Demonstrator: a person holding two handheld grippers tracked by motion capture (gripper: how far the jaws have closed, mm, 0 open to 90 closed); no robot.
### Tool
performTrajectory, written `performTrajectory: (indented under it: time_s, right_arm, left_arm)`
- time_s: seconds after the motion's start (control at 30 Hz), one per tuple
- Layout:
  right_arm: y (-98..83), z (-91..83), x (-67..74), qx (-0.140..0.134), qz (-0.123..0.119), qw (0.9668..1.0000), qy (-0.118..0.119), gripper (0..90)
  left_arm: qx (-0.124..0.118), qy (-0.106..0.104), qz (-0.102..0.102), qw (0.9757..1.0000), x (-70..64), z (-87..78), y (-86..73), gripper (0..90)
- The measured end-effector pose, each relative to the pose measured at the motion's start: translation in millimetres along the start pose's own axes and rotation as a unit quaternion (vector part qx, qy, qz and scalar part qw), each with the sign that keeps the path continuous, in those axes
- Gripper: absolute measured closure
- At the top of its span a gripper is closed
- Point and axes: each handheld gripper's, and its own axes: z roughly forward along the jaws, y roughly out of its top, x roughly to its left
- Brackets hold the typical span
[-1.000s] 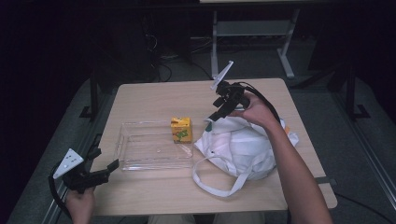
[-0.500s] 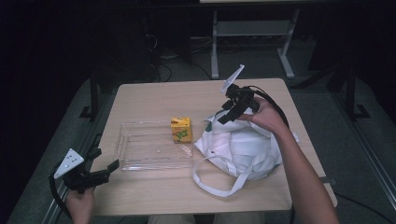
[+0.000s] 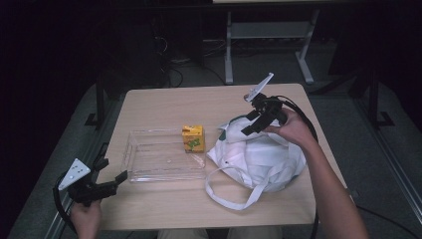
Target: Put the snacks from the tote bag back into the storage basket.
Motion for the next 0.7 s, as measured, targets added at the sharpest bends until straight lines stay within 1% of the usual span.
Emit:
performTrajectory:
  time_s: [0.17,0.2,0.3,0.37,0.4,0.43,0.47,0.5,0.57,0.6,0.63,0.7]
  right_arm:
    - [-7.0,-1.8,0.0,-0.004,0.003,1.0,-0.002,29.4]
    - [-11.1,-2.7,0.8,-0.005,0.007,1.0,-0.003,29.5]
    - [-14.8,-3.7,1.0,-0.005,0.01,0.9999,-0.004,29.4]
    - [-19.2,-5.8,1.2,-0.003,0.015,0.9999,-0.005,29.1]
    - [-20.9,-6.9,0.8,-0.01,0.01,0.9999,-0.008,29.4]
    - [-22.6,-8.2,1.1,-0.014,0.01,0.9998,-0.009,29.5]
    - [-24.4,-9.4,1.5,-0.013,0.015,0.9998,-0.008,29.5]
    - [-26.6,-9.8,0.9,-0.014,0.013,0.9998,-0.009,29.5]
    - [-31.4,-11.3,1.3,-0.016,0.019,0.9996,-0.01,29.5]
    - [-33.9,-11.9,0.8,-0.017,0.019,0.9996,-0.011,29.5]
    - [-36.2,-13.0,1.4,-0.016,0.025,0.9995,-0.01,29.5]
    - [-40.0,-13.6,0.6,-0.014,0.025,0.9995,-0.009,29.2]
  left_arm:
    - [0.0,0.0,0.0,1.0,-0.1,0.1,0.0,12.8]
    - [0.0,-0.001,0.001,1.0,-0.3,0.3,0.1,12.8]
    - [0.001,-0.001,0.001,1.0,-0.6,0.4,0.2,12.8]
    - [0.0,-0.001,0.001,1.0,-0.7,0.4,0.1,12.8]
    - [0.001,-0.001,0.001,1.0,-0.6,0.4,0.2,12.8]
    - [0.0,-0.001,0.0,1.0,-0.7,0.2,0.1,12.8]
    - [0.0,-0.001,0.0,1.0,-0.7,0.2,0.1,12.8]
    - [0.0,0.001,0.005,1.0,-0.4,-0.3,0.3,12.8]
    - [0.0,0.001,0.001,1.0,-0.7,0.1,0.0,12.8]
    - [0.001,0.0,0.001,1.0,-0.8,0.1,0.0,12.8]
    - [0.001,0.001,0.002,1.0,-0.8,0.1,0.1,12.8]
    - [0.001,0.001,0.002,1.0,-1.2,0.2,0.1,12.8]
